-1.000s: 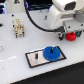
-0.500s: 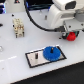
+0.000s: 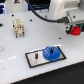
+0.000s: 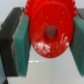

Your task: Insert the blue gear onto the right peg, followed by the red gear

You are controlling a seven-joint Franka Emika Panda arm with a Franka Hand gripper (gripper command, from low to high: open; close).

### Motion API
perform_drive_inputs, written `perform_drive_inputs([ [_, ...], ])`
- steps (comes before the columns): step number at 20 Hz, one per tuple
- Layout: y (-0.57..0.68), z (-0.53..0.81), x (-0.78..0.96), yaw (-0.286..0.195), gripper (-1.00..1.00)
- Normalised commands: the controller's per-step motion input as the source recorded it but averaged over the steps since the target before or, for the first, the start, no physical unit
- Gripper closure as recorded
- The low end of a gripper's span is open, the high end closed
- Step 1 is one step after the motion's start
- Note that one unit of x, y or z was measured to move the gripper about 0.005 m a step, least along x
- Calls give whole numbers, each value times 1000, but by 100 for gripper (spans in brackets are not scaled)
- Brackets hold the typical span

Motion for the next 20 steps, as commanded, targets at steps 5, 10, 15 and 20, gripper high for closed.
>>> perform_drive_inputs([
  [5,-387,469,492,0,100],
  [10,-431,449,510,0,100],
  [15,-392,341,516,0,100],
  [20,-412,160,562,0,100],
])
